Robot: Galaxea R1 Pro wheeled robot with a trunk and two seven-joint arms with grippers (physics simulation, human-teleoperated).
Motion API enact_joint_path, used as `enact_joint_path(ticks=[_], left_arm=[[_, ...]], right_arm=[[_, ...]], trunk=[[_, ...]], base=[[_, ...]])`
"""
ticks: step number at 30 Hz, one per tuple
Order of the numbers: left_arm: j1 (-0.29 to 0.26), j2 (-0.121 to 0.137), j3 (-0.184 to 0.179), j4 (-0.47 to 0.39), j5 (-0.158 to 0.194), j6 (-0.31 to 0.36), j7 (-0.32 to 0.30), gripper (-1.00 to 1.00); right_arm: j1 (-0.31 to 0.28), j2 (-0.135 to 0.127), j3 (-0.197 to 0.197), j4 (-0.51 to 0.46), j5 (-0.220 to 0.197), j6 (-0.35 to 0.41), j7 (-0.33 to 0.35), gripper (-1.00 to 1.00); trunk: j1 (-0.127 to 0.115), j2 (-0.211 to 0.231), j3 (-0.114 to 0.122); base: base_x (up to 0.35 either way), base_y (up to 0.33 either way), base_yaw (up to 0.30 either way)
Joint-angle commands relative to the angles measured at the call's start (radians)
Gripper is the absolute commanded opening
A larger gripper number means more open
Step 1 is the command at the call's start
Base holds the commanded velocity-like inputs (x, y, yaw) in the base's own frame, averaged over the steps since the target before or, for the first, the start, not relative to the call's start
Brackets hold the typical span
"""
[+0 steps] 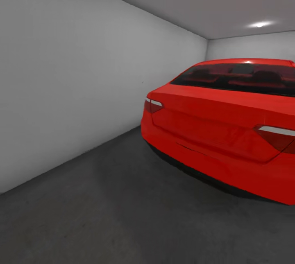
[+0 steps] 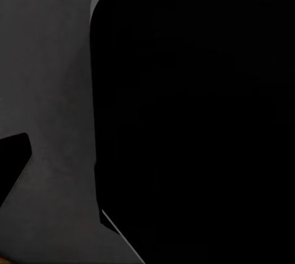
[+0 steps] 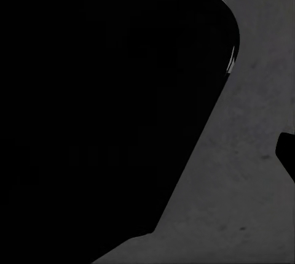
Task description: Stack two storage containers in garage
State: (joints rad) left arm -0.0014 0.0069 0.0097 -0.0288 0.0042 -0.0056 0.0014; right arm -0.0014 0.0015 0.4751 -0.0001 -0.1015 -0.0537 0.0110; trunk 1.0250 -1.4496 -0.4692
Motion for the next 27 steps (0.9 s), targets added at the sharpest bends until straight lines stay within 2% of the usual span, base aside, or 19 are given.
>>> enact_joint_path(ticks=[1,27], left_arm=[[0.0,0.0,0.001,0.0,0.0,-0.001,0.0,1.0],[0.0,-0.001,0.0,0.0,0.0,-0.001,0.0,1.0]], right_arm=[[0.0,0.0,0.008,0.0,-0.011,-0.003,0.001,1.0],[0.0,0.0,0.008,0.0,-0.011,-0.003,0.001,1.0]], trunk=[[0.0,0.0,-0.001],[0.0,0.0,-0.001]], base=[[0.0,0.0,-0.293],[0.0,0.0,-0.293]])
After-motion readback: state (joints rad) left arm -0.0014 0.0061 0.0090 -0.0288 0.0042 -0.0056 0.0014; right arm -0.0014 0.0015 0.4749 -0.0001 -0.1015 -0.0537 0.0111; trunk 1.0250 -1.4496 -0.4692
